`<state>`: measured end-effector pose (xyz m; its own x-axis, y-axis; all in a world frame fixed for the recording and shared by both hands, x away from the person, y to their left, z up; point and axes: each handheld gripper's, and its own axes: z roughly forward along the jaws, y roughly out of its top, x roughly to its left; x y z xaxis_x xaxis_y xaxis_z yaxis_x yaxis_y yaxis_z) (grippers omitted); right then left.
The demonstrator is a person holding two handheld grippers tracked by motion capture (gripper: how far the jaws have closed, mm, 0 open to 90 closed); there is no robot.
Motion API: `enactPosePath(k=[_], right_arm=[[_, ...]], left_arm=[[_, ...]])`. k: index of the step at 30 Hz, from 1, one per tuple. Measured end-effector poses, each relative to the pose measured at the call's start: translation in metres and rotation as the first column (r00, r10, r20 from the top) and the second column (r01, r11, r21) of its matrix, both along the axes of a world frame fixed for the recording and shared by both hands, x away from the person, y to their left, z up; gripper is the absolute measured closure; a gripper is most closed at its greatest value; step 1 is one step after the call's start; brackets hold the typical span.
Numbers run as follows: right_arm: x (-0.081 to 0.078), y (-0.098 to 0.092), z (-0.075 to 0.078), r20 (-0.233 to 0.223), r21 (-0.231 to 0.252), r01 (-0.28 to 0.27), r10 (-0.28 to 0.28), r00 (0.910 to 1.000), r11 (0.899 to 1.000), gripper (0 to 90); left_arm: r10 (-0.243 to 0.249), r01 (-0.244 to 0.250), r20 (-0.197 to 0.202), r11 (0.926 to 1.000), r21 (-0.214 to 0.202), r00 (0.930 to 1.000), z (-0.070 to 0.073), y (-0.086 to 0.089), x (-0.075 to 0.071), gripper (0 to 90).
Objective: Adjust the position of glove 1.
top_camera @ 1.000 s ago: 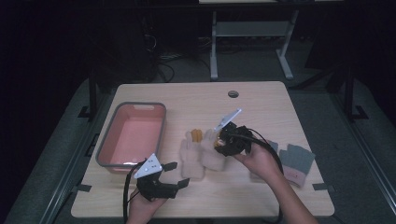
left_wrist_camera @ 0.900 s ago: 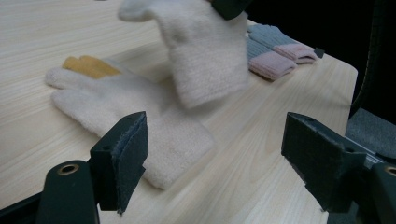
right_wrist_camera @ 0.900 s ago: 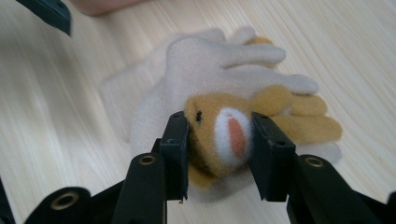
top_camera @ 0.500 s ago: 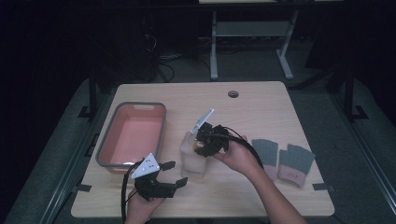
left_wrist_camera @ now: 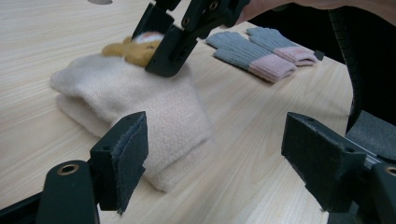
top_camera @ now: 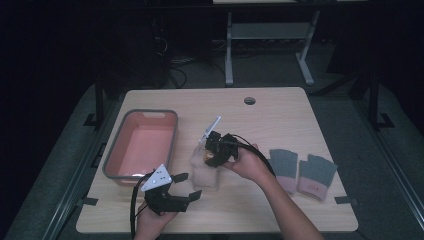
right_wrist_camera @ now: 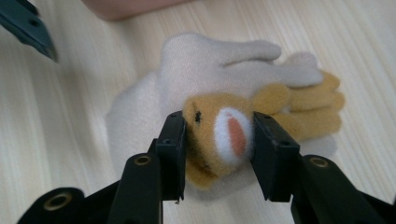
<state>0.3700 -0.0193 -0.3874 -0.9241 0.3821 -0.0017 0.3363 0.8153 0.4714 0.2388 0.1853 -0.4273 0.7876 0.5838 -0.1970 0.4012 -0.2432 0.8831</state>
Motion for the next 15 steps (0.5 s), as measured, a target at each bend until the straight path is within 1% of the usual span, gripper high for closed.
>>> enactPosePath(k=[2,7,11,13,15], right_arm=[[0.003,0.000,-0.004,-0.011,-0.017,0.005,-0.005,0.9999,1.000,57.3],[0.007,0.001,-0.015,-0.026,-0.024,0.009,-0.010,0.9996,1.000,56.7],[0.008,0.001,-0.022,-0.032,-0.020,0.019,-0.020,0.9993,1.000,55.6],[0.008,0.001,-0.025,-0.037,-0.017,0.024,-0.025,0.9990,1.000,55.0],[0.008,0.000,-0.028,-0.037,-0.011,0.029,-0.030,0.9989,1.000,54.2]], left_arm=[[0.000,0.000,-0.002,1.0000,0.001,1.0000,0.000,0.000,0.000,22.6],[0.003,-0.003,-0.007,1.0000,0.002,1.0000,-0.001,-0.001,0.001,22.6],[0.003,-0.002,-0.013,0.9999,0.013,0.9999,-0.001,-0.001,0.001,22.6],[0.005,-0.005,-0.014,0.9999,0.010,0.9999,-0.002,-0.002,0.002,22.6],[0.003,-0.002,-0.018,0.9997,0.024,0.9998,-0.002,-0.002,0.003,22.6]])
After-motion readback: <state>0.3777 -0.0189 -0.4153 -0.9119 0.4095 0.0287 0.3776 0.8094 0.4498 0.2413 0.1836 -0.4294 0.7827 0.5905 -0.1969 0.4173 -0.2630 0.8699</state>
